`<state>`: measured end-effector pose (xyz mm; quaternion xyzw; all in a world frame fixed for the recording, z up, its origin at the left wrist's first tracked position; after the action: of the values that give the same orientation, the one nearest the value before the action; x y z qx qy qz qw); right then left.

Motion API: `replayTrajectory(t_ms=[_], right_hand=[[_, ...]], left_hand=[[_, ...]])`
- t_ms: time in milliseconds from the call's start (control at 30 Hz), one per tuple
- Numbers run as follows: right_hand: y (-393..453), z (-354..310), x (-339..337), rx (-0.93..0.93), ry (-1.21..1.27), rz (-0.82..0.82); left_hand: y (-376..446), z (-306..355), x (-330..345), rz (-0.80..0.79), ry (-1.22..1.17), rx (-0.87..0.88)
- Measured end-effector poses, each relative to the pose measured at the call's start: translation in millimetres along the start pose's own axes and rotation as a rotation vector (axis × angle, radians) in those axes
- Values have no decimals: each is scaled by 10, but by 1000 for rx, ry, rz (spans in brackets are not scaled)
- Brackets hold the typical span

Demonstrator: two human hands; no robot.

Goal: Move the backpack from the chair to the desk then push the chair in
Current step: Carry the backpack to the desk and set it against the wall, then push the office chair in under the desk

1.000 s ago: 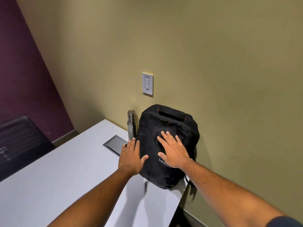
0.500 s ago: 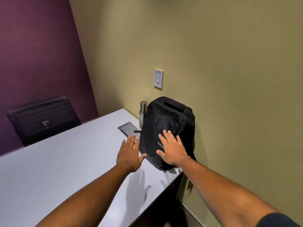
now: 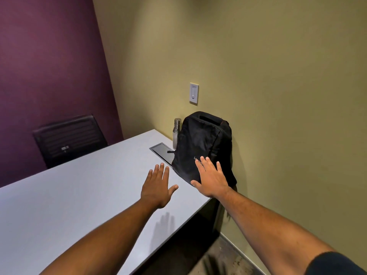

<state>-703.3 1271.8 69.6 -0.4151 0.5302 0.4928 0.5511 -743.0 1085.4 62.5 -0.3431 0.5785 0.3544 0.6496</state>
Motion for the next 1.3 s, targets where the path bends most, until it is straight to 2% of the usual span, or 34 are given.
replayTrajectory(t_ms=[233, 633, 1300], right_hand=[[-781, -522, -62, 61, -19, -17], [-2035, -1258, -73, 46, -16, -58], [-4378, -2336, -351, -71, 68, -40]], left_hand=[[-899, -290, 47, -6, -7, 65], [-2282, -903, 312, -48, -15, 13], [-5036, -1007, 199, -40, -6, -83]])
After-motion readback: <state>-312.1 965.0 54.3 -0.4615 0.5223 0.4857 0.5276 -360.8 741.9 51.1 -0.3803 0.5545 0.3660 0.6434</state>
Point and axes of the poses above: each hand's wrist, its own y-axis towards the middle knuckle, its own x-axis out of the palm, z = x × y, the point moved 10 cm from there along y, towards the middle knuckle, and after that the axes turned 5 degrees about -y, right-handed, at the moved point
